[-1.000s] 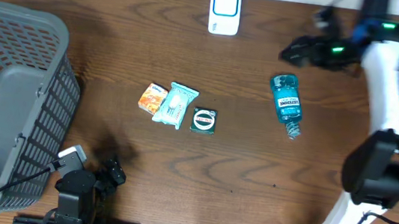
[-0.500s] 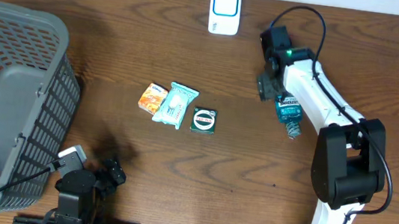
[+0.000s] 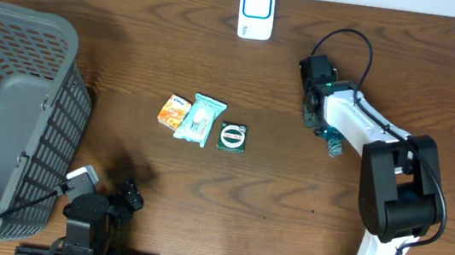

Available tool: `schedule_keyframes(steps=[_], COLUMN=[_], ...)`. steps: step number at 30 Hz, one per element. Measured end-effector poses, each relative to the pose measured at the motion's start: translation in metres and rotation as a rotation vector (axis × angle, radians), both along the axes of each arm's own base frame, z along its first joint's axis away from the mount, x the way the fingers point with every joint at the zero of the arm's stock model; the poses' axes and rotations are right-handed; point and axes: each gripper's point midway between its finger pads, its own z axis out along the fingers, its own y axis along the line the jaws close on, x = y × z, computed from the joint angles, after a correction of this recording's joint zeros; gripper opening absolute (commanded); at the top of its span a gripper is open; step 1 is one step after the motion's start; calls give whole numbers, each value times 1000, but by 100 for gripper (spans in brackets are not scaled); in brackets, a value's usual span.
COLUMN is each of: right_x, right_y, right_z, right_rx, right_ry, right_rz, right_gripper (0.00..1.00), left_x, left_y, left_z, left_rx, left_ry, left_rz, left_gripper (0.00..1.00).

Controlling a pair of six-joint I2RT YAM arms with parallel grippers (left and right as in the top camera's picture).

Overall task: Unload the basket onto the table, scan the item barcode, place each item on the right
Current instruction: 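Bring the right gripper back and grasp the Listerine bottle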

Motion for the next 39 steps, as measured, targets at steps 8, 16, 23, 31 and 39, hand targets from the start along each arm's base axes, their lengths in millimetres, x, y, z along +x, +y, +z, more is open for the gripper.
schedule_keyframes(steps=[8,16,23,31,39], right_x=[-14,-52,-64,-53,-43], right_y=[6,91,114,123,125], right_z=[-3,-5,-3,18,29], right_rx=[116,560,669,684,686], right_ry=[117,345,384,367,339], right_rz=[70,363,481,489,490], right_gripper=[24,29,56,87,81], left_x=[0,0,0,0,0], left_y=[0,0,0,0,0], left_z=[0,0,0,0,0], left_rx=[0,0,0,0,0], left_ry=[0,0,0,0,0], left_rz=[0,0,0,0,0], left_gripper=[98,98,98,98,98])
